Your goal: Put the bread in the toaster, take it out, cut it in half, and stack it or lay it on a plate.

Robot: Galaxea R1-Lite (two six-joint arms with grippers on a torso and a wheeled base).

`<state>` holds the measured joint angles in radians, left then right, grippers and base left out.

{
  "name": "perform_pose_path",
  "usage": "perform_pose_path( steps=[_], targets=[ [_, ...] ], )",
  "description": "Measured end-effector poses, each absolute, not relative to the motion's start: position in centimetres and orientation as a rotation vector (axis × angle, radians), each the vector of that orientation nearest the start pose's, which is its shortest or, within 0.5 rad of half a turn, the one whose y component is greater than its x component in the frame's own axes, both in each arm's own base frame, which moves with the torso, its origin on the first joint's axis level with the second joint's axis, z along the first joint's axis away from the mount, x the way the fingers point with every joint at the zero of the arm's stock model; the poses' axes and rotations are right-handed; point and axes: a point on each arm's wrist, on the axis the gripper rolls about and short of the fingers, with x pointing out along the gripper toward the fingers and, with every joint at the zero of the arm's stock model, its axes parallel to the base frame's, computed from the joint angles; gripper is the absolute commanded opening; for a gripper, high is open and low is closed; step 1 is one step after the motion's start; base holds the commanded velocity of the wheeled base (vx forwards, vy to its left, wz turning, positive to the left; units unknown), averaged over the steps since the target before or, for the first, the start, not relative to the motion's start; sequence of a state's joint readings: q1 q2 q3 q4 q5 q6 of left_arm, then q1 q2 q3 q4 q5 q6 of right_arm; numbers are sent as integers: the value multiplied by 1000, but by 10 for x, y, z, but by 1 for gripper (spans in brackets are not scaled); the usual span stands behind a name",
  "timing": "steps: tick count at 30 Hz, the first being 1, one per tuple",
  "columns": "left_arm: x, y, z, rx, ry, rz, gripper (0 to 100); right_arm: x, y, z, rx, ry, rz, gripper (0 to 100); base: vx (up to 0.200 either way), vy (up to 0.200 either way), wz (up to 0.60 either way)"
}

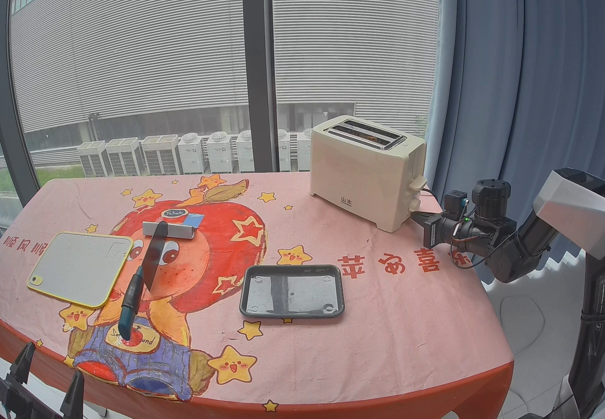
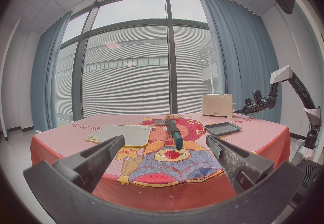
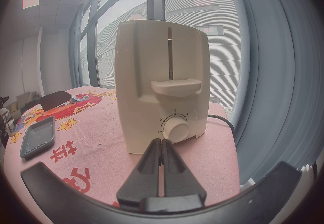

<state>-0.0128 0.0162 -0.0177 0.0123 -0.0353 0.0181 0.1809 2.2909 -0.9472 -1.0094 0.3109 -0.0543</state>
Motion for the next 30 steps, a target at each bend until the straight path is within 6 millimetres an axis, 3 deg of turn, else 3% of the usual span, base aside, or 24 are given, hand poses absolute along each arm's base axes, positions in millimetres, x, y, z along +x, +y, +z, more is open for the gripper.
perform_pose_path(
  steps=[30],
  targets=[
    [-23,0,79,18,10,-48,100,400,77,33,-29,340,488,0,0,0,0]
  ],
)
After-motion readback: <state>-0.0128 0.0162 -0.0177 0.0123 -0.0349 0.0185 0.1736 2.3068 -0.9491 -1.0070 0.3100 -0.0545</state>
